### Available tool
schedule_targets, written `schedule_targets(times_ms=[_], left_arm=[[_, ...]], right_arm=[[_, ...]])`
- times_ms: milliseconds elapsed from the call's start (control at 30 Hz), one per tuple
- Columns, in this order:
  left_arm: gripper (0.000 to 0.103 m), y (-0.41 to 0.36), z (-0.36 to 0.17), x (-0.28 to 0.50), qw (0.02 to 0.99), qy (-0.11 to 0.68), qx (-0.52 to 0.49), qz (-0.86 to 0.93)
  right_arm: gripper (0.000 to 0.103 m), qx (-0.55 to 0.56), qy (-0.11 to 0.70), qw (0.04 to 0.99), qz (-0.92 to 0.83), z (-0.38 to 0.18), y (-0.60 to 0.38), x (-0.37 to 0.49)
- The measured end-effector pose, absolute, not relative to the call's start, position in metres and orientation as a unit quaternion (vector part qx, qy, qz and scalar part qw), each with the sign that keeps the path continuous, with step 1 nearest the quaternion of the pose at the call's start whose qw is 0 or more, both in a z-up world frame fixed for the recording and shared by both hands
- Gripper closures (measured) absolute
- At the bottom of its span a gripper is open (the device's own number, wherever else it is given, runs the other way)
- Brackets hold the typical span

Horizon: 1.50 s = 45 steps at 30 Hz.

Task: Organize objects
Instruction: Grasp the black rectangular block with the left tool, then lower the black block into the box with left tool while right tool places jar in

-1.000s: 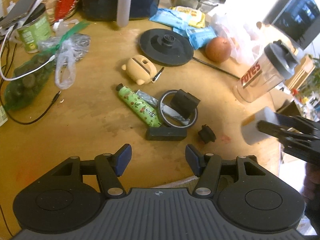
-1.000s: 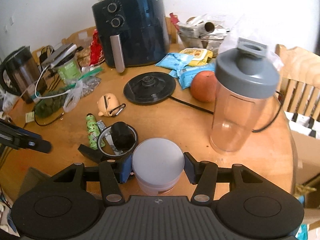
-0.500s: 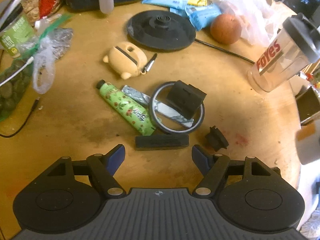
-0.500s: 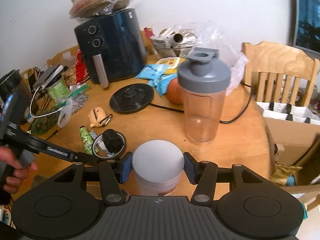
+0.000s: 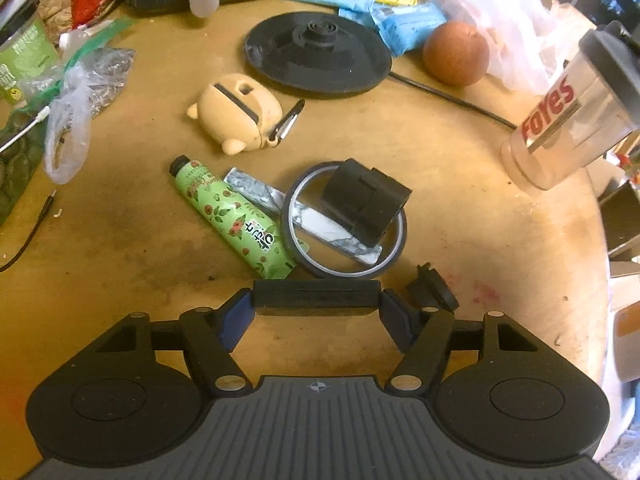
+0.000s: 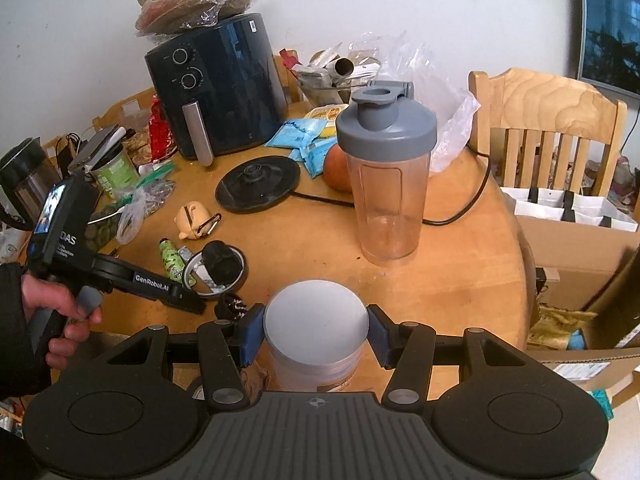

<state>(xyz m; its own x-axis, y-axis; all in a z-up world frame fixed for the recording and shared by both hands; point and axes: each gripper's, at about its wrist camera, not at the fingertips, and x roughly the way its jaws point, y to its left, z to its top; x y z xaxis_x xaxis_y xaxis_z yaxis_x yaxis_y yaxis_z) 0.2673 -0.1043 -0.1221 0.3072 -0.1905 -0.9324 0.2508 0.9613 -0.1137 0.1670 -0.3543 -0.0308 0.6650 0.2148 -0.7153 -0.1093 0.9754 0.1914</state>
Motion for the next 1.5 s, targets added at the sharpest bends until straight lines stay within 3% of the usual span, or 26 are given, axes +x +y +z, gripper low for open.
schedule_targets(times_ms=[767,1500], left_arm=[[0.035,-0.062,-0.03,0.201,0.839,0.504,-0.085,-0.189],[0.035,-0.033,-0.043,0.123,0.827,0.539,-0.119,-0.105]], right_arm=[[0.047,0.042,0.381,0.892,0.237,-0.017,-0.318,0.189],[0.047,0.036,0.394,0.851,0.346,-0.02,-0.29,0.164]])
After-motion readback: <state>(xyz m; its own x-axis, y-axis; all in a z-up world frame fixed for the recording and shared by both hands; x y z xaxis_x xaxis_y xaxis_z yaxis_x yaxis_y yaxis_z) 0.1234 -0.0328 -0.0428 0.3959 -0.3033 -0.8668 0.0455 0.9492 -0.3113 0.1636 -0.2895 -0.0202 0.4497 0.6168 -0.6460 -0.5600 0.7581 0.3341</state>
